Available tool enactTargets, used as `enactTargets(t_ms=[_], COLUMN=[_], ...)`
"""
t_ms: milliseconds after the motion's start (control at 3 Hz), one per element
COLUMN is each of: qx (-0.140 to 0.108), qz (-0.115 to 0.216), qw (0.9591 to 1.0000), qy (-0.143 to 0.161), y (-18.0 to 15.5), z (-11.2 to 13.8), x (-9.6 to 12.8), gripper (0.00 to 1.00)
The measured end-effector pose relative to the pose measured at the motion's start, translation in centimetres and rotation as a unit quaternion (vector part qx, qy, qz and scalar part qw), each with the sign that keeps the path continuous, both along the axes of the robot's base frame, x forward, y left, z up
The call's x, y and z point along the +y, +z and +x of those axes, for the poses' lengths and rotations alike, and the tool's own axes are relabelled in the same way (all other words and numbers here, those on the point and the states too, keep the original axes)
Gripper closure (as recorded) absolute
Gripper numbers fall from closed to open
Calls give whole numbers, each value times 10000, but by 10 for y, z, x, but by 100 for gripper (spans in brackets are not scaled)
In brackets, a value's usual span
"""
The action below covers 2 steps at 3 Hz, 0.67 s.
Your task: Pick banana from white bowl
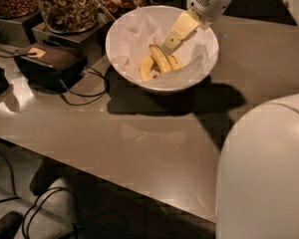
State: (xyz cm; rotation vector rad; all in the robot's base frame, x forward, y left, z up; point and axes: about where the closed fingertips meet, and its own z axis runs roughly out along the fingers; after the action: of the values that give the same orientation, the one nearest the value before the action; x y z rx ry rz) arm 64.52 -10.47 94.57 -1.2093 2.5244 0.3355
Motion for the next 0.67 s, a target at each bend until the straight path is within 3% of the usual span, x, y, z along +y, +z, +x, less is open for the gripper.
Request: enactTargets(t_ms=[667], qx=[275], qz=[47], qw=[9995], qy=[-141], y=[-10], z=[3], x=[10], gripper=[3])
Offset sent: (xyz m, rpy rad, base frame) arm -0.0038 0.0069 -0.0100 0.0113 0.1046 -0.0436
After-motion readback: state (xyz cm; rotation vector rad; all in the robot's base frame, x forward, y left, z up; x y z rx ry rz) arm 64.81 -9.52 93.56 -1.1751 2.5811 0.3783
